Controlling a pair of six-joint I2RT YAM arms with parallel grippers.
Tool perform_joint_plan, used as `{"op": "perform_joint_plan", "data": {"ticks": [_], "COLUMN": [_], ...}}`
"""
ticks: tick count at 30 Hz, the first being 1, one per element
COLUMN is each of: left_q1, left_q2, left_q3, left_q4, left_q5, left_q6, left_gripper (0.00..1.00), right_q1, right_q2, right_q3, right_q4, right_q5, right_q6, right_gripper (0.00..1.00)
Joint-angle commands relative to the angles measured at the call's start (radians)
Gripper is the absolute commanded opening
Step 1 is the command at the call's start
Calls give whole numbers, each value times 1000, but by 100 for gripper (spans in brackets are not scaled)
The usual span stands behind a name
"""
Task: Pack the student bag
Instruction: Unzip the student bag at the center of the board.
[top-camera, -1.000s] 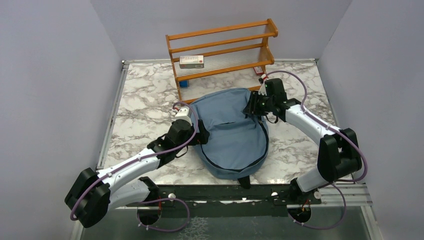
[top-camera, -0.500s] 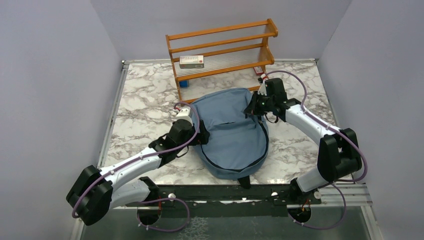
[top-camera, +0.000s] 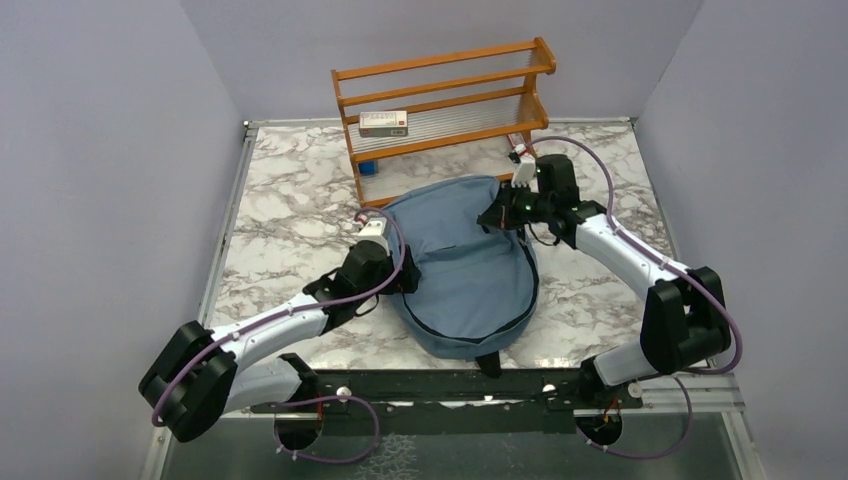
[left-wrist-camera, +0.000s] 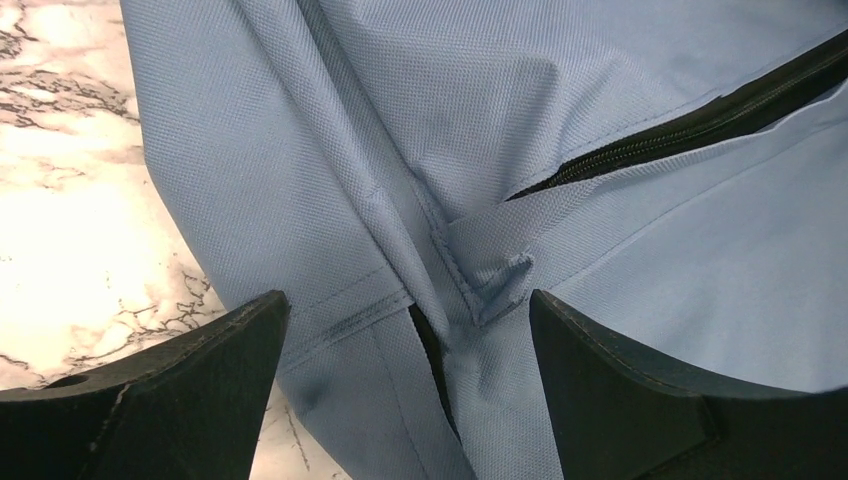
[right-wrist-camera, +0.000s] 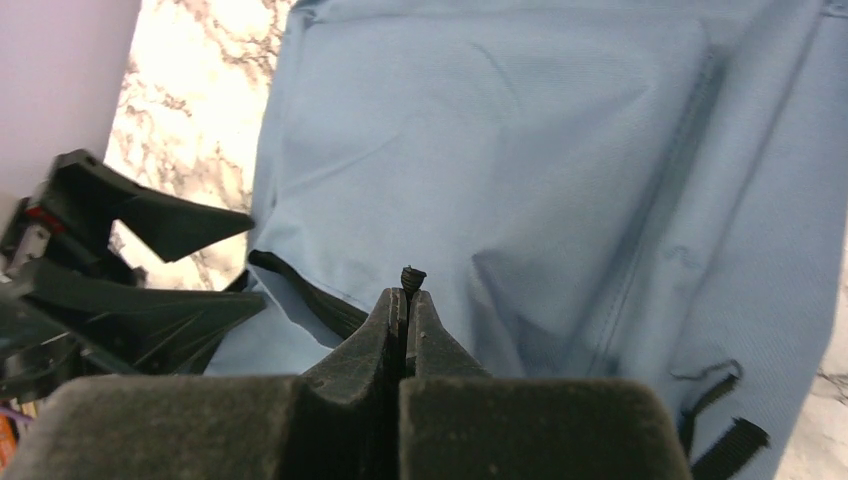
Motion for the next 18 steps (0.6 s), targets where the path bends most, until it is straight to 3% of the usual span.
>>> {"op": "perform_joint_plan", "data": {"ticks": [1, 12, 18], "left_q1": [3, 4, 3], "left_q2": [26, 22, -14], "left_q3": [-25, -41, -59], "left_q4": [49, 70, 88], "left_q5": [36, 45, 39], "left_q6": [18, 37, 55], "left_gripper": [90, 89, 89], "right_q1": [33, 190, 217], "right_q2": [-22, 81, 120], "right_q3": [-1, 69, 103], "right_q4": [89, 108, 126], "right_q5": [-98, -49, -44], "right_q6": [-8, 6, 17], "right_gripper": [1, 1, 1]}}
